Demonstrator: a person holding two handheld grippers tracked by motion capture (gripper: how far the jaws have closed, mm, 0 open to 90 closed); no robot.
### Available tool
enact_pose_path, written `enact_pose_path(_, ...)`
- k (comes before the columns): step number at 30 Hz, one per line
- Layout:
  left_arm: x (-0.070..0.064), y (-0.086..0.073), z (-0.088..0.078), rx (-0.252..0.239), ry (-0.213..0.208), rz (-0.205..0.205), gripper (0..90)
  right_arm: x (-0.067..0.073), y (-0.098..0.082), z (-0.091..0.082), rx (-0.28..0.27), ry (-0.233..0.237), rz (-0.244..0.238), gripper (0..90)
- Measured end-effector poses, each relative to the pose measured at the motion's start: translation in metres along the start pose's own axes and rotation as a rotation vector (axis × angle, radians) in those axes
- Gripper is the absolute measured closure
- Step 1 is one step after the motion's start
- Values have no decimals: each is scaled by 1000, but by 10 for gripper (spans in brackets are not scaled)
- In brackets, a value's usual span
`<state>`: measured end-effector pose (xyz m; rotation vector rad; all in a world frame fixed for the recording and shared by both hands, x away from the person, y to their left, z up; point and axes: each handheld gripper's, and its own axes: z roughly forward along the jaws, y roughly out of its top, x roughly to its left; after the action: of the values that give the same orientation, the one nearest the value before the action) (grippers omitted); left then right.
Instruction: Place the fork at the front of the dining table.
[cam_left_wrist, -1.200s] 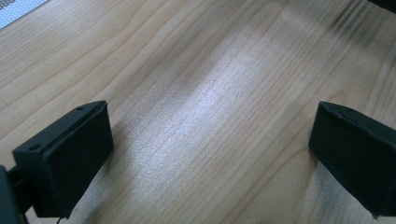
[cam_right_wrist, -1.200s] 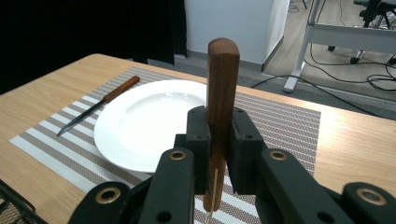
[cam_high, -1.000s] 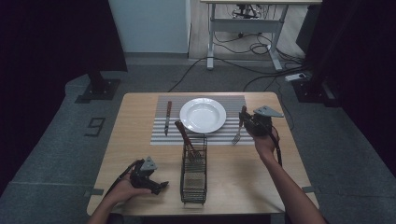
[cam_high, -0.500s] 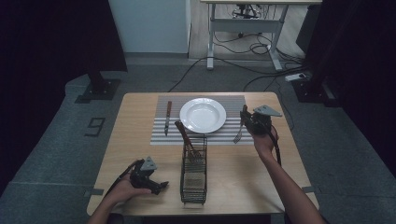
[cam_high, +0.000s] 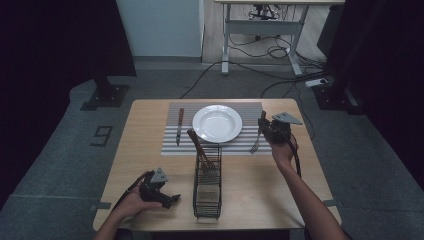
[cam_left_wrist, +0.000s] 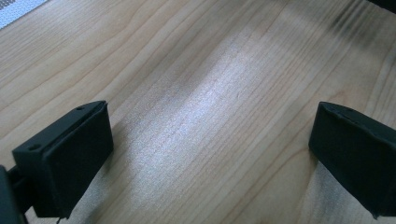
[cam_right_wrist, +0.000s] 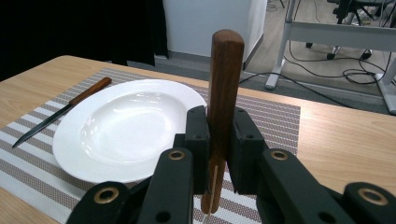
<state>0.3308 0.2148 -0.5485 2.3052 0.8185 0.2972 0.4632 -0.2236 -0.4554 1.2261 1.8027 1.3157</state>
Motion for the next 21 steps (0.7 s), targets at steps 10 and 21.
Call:
enact_pose_path(10, 0, 0, 0, 0, 0, 0, 0, -5, 9, 21, 27, 0, 38, 807)
enact_pose_path(21, 0, 0, 0, 0, 0, 0, 0, -8, 21, 44, 84, -55, 28, 805)
